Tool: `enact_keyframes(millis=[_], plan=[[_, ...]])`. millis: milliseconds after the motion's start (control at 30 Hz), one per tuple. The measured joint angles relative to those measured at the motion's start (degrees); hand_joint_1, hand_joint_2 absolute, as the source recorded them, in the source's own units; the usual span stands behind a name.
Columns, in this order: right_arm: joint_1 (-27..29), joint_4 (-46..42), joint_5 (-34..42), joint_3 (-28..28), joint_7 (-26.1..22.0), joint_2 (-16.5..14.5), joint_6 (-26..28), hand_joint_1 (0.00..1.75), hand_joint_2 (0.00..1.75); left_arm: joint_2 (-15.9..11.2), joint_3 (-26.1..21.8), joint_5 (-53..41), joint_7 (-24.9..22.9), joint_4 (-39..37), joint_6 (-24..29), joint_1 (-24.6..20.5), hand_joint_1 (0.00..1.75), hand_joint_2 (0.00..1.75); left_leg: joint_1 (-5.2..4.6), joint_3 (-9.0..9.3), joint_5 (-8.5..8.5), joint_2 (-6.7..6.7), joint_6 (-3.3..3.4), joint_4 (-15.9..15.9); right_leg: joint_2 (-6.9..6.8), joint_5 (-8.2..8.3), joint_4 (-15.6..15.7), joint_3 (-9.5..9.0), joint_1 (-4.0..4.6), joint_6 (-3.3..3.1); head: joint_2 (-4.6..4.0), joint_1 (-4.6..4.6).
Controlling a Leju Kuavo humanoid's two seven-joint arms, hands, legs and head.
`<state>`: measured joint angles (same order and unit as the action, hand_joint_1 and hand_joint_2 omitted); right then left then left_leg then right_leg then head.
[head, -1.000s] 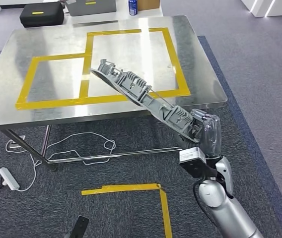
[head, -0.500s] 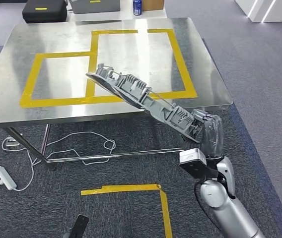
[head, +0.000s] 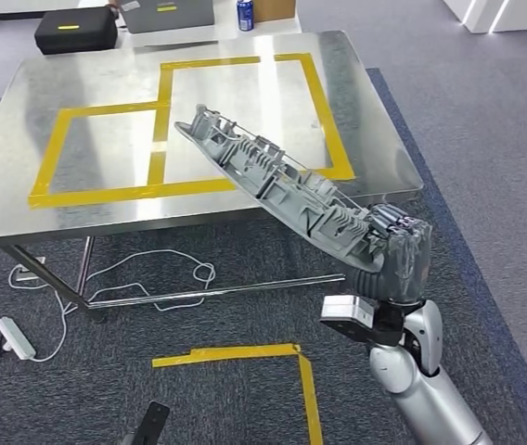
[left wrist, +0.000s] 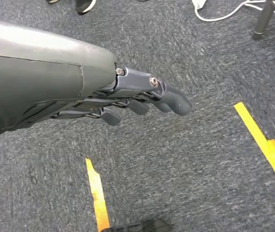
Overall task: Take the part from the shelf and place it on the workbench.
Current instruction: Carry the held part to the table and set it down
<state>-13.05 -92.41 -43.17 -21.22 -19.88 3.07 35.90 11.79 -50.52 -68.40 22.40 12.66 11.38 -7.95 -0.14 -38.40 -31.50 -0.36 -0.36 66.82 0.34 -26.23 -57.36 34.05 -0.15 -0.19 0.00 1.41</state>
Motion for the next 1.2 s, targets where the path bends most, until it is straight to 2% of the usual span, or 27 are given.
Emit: enact_keyframes(millis=[33, 67, 100, 133, 200, 233, 267, 300, 400, 467, 533, 567, 600, 633, 700, 767, 800, 867, 933, 1000, 1067, 1100, 1133, 1167, 1200], plan=[[0.1, 0.0, 0.0, 0.0, 0.0, 0.0, 0.0, 1.75, 1.75, 0.0, 0.0, 0.0, 0.0, 0.0, -0.1, 0.0, 0.0, 1.75, 0.08, -1.64, -1.63, 0.0, -0.2, 3.7, -0.03, -0.01, 0.0, 0.0, 0.03, -0.04, 0.0, -0.03], [0.1, 0.0, 0.0, 0.0, 0.0, 0.0, 0.1, 1.75, 1.75, 0.0, 0.0, 0.0, 0.1, 0.0, -0.2, 0.1, 0.0, 1.75, 0.13, -2.84, -2.45, 0.01, -0.33, 6.4, -0.03, -0.03, -0.1, 0.01, 0.05, -0.06, 0.0, 0.0], [0.2, 0.0, 0.0, 0.0, 0.0, 0.0, 0.1, 1.75, 1.75, 0.0, 0.0, 0.0, 0.1, 0.0, -0.2, 0.1, 0.0, 1.75, 0.16, -3.13, -2.08, 0.01, -0.39, 7.2, -0.02, -0.04, -0.1, 0.01, 0.06, -0.06, 0.0, -0.02], [0.3, 0.0, 0.0, -0.1, 0.0, 0.0, 0.1, 1.75, 1.75, -0.1, 0.0, 0.0, 0.1, 0.0, -0.3, 0.1, 0.0, 1.75, 0.18, -2.4, -0.69, 0.01, -0.37, 5.8, 0.02, -0.06, -0.1, -0.01, 0.06, -0.04, 0.0, -0.02], [0.3, 0.0, 0.0, -0.1, 0.0, 0.0, 0.1, 1.75, 1.75, -0.1, 0.1, 0.0, 0.1, 0.0, -0.3, 0.1, 0.0, 1.75, 0.19, 1.16, 3.25, 0.0, -0.05, -1.4, 0.1, -0.14, -0.3, -0.08, 0.1, 0.1, 0.0, -0.03], [0.3, 0.0, 0.0, -0.1, 0.0, 0.0, 0.1, 1.75, 1.75, -0.1, 0.1, 0.0, 0.1, 0.0, -0.3, 0.0, 0.0, 1.75, 0.15, 2.82, 4.39, -0.01, 0.2, -4.8, 0.15, -0.21, -0.4, -0.01, 0.21, 0.25, 0.0, -0.01], [0.3, 0.0, 0.0, -0.1, 0.0, -0.1, 0.1, 1.75, 1.75, -0.1, 0.1, 0.0, 0.1, 0.0, -0.3, -0.1, 0.0, 1.75, 0.1, 3.86, 4.91, -0.03, 0.45, -7.1, 0.17, -0.23, -0.5, 0.11, 0.31, 0.47, 0.0, 0.03], [0.3, 0.0, 0.0, -0.1, 0.0, -0.1, 0.1, 1.75, 1.75, -0.1, 0.1, 0.0, 0.2, 0.0, -0.4, -0.1, 0.0, 1.75, 0.01, 4.24, 4.82, -0.05, 0.71, -8.1, 0.17, -0.22, -0.5, 0.25, 0.36, 0.72, 0.0, 0.04], [0.2, 0.0, 0.0, -0.2, 0.0, -0.1, 0.1, 1.75, 1.75, -0.1, 0.1, 0.0, 0.3, 0.0, -0.5, 0.0, 0.0, 1.75, 0.02, 4.34, 4.98, -0.03, 1.7, -8.7, 0.1, -0.57, -0.9, 0.79, 0.18, 1.63, 0.0, 0.08], [0.0, -0.2, 0.0, -0.3, 0.0, -0.1, 0.1, 1.75, 1.75, -0.1, 0.1, 0.0, 0.3, 0.0, -0.6, -0.1, 0.0, 1.75, 0.19, 4.51, 5.17, 0.03, 2.32, -9.0, 0.04, -2.76, -4.6, 2.62, 0.06, 2.16, 0.0, 0.29], [-0.2, -0.3, -0.1, -0.4, 0.1, -0.1, 0.2, 1.75, 1.75, 0.0, 0.1, 0.0, 0.3, 0.0, -0.7, -0.2, 0.0, 1.75, 0.16, 4.52, 5.1, 0.08, 2.59, -8.9, 0.01, -6.15, -12.2, 6.21, -0.04, 2.53, 0.0, 0.46], [-0.3, -0.3, -0.2, -0.4, 0.1, -0.1, 0.1, 1.75, 1.75, 0.0, 0.1, 0.0, 0.2, 0.0, -0.7, -0.1, 0.0, 1.75, 0.15, 4.53, 5.07, 0.09, 2.63, -8.9, 0.01, -7.15, -15.4, 7.85, -0.09, 2.66, 0.0, 0.45], [-0.4, -0.3, -0.2, -0.4, 0.3, -0.1, 0.1, 1.75, 1.75, 0.0, 0.1, -0.1, 0.2, 0.0, -0.8, -0.1, 0.0, 1.75, 0.15, 4.57, 5.03, 0.08, 2.65, -8.9, 0.0, -7.15, -16.8, 8.69, -0.15, 2.76, 0.0, 0.48], [-0.6, -0.3, -0.4, -0.5, 0.5, -0.1, 0.1, 1.75, 1.75, 0.0, 0.2, -0.1, 0.2, 0.0, -0.8, -0.1, 0.0, 1.75, 0.15, 4.64, 4.97, 0.06, 2.63, -8.9, -0.01, -6.06, -16.0, 8.42, -0.24, 2.8, 0.0, 0.49], [-1.3, -0.3, -0.7, -0.5, 0.9, -0.1, 0.0, 1.75, 1.75, 0.0, 0.3, -0.3, 0.2, 0.0, -0.9, -0.1, 0.0, 1.75, 0.15, 4.9, 4.75, -0.02, 2.38, -8.9, -0.14, -2.2, -8.9, 5.03, -0.43, 2.73, 0.0, 0.5], [-2.3, -0.2, -0.9, -0.6, 1.2, -0.2, -0.1, 1.75, 1.75, 0.0, 0.4, -0.5, 0.2, 0.0, -1.0, -0.2, 0.0, 1.75, -0.07, 4.88, 4.5, -0.06, 1.86, -8.7, -0.29, -0.28, -2.3, 1.53, -0.43, 2.45, 0.0, 0.46], [-2.7, -0.1, -1.0, -0.7, 1.3, -0.2, -0.1, 1.75, 1.75, 0.0, 0.5, -0.6, 0.2, 0.0, -1.0, -0.2, 0.0, 1.75, -0.17, 4.8, 4.45, -0.06, 1.59, -8.7, -0.31, -0.29, -1.0, 0.8, -0.36, 2.23, 0.0, 0.41], [-3.1, 0.0, -1.1, -0.7, 1.6, -0.3, -0.1, 1.75, 1.75, 0.0, 0.5, -0.6, 0.1, 0.0, -1.0, -0.3, 0.0, 1.75, -0.17, 4.71, 4.38, -0.04, 1.05, -8.7, -0.2, -0.46, -0.7, 0.55, -0.28, 1.6, 0.0, 0.29], [-3.3, 0.2, -1.3, -0.7, 1.9, -0.3, 0.0, 1.75, 1.75, 0.0, 0.7, -0.6, 0.1, 0.0, -1.0, -0.3, 0.0, 1.75, -0.04, 4.31, 3.45, -0.02, 0.48, -7.5, -0.23, -0.48, -0.4, 0.22, -0.35, 0.91, 0.0, 0.18], [-3.6, 0.3, -1.5, -0.7, 2.1, -0.4, 0.0, 1.75, 1.75, 0.0, 0.8, -0.6, 0.1, 0.0, -1.0, -0.3, 0.0, 1.75, 0.07, 1.86, 0.79, 0.01, 0.0, -2.3, -0.29, -0.64, -0.3, -0.16, -0.41, 0.33, 0.0, 0.05], [-4.0, 0.5, -1.5, -0.7, 2.1, -0.4, 0.0, 1.75, 1.75, 0.0, 0.9, -0.6, 0.1, 0.0, -1.0, -0.3, 0.0, 1.75, 0.14, -2.1, -1.71, 0.01, -0.27, 4.9, -0.29, -0.94, -0.3, -0.45, -0.34, -0.01, 0.0, 0.03], [-4.0, 0.6, -1.5, -0.7, 2.1, -0.5, 0.0, 1.75, 1.75, 0.0, 0.9, -0.6, 0.1, 0.0, -1.1, -0.2, 0.0, 1.75, 0.15, -3.42, -1.67, 0.01, -0.32, 6.9, -0.26, -1.1, -0.3, -0.66, -0.31, -0.08, 0.0, 0.03], [-4.0, 0.8, -1.6, -0.7, 2.1, -0.5, 0.0, 1.75, 1.75, 0.0, 1.0, -0.6, 0.1, 0.0, -1.1, -0.2, 0.0, 1.75, 0.15, -3.81, -0.52, 0.01, -0.3, 6.8, -0.22, -1.28, -0.3, -0.92, -0.3, -0.09, 0.0, 0.02], [-4.0, 0.9, -1.6, -0.7, 2.2, -0.5, 0.0, 1.75, 1.75, 0.0, 1.0, -0.6, 0.1, 0.0, -1.1, -0.2, 0.0, 1.75, 0.15, -3.14, 1.6, 0.01, -0.2, 4.6, -0.16, -1.5, -0.3, -1.28, -0.29, -0.02, 0.0, 0.02], [-4.0, 0.9, -1.6, -0.7, 2.2, -0.5, 0.0, 1.75, 1.75, 0.0, 1.0, -0.6, 0.1, 0.0, -1.1, -0.2, 0.0, 1.75, 0.15, -1.79, 4.12, 0.01, -0.02, 1.2, -0.11, -1.75, -0.3, -1.65, -0.29, 0.09, 0.0, 0.01]])
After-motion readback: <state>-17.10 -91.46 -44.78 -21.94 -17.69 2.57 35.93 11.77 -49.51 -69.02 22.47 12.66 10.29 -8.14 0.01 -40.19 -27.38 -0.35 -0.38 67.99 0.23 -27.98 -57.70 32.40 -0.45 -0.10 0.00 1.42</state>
